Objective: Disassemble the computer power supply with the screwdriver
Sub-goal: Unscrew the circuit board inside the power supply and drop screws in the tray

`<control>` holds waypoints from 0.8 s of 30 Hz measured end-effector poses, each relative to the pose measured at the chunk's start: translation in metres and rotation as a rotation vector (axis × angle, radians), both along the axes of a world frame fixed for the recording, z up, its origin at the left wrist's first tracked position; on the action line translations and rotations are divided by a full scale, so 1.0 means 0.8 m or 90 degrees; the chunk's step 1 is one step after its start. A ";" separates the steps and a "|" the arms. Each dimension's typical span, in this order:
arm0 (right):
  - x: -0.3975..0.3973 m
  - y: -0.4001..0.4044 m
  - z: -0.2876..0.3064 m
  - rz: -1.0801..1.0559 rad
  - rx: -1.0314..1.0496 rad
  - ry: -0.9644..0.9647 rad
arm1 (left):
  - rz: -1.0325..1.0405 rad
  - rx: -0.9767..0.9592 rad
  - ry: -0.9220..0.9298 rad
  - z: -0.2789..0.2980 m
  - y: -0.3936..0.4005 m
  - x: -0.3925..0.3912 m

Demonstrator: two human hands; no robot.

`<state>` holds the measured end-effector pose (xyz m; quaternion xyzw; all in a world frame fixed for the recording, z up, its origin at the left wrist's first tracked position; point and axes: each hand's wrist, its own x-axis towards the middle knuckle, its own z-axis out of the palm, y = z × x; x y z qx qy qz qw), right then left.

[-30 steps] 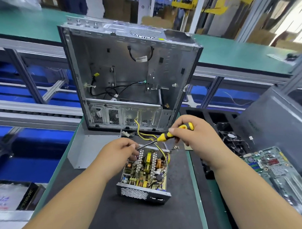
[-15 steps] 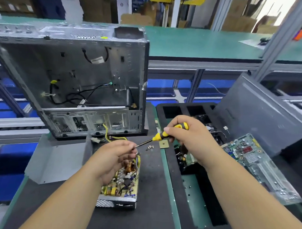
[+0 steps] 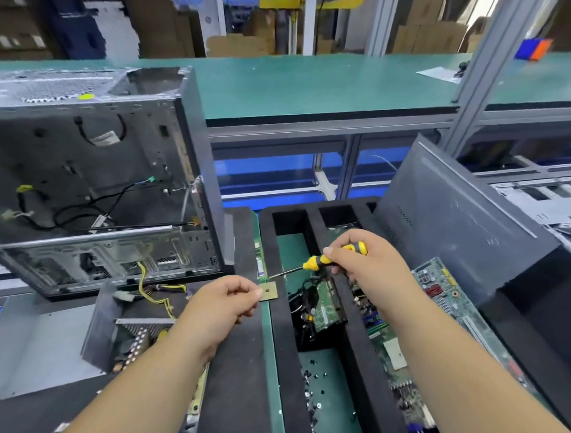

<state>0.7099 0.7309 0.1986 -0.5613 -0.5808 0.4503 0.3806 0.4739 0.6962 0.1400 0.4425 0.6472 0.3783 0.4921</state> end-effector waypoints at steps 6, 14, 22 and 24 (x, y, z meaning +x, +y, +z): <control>0.030 0.022 -0.020 -0.004 -0.030 0.004 | 0.037 0.006 0.130 -0.032 0.020 0.035; 0.049 0.046 -0.043 0.000 -0.036 -0.020 | 0.059 0.000 0.304 -0.067 0.039 0.053; 0.049 0.058 -0.074 -0.005 -0.060 -0.030 | -0.020 0.002 0.579 -0.096 0.053 0.055; 0.047 0.057 -0.079 -0.002 -0.070 -0.037 | -0.017 -0.005 0.597 -0.098 0.054 0.056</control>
